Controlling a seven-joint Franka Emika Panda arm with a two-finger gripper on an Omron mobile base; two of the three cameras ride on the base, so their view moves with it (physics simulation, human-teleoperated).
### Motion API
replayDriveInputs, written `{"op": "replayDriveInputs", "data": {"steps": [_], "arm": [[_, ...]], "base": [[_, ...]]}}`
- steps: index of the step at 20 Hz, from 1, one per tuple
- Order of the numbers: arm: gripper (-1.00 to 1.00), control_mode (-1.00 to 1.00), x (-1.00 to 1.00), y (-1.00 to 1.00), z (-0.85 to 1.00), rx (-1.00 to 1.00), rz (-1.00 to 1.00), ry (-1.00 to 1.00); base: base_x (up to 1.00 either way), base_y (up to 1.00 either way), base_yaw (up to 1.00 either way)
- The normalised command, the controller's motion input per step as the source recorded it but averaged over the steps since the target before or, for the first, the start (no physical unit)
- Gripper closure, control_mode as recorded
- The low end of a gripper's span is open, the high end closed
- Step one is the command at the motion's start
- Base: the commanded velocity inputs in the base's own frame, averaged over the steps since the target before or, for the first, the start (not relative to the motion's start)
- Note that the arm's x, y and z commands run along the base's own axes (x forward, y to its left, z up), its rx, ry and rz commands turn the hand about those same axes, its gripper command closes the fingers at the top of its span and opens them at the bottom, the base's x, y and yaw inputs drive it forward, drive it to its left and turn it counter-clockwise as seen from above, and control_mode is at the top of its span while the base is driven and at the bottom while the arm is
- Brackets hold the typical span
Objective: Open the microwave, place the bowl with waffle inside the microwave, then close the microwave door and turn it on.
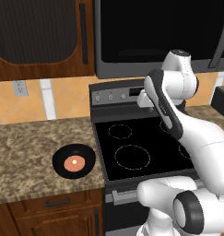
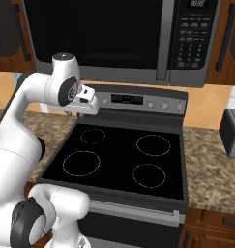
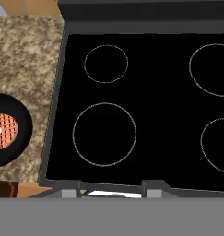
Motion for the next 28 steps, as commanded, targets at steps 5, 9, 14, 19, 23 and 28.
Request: {"op": "replayDriveInputs", "data": {"steps": [5,9,14,19,23,28], "arm": [[-1.0,-1.0,-0.12,-0.06,0.27,0.11,0.0,-0.1],[-1.0,-1.0,-0.25,-0.4,0.69,0.15,-0.02,-0.28],[-1.0,-1.0,-0.17,-0.87,0.46,-0.03,-0.05,-0.26],[-1.0,-1.0,-0.07,-1.0,0.28,-0.04,-0.05,-0.18],[-1.0,-1.0,0.16,-1.0,0.26,0.0,-0.15,-0.05],[-1.0,-1.0,0.5,-0.83,0.27,0.05,-0.11,-0.02]], "base": [[0.0,0.0,0.0],[0.0,0.0,0.0],[0.0,0.0,0.0],[0.0,0.0,0.0],[0.0,0.0,0.0],[0.0,0.0,0.0]]}}
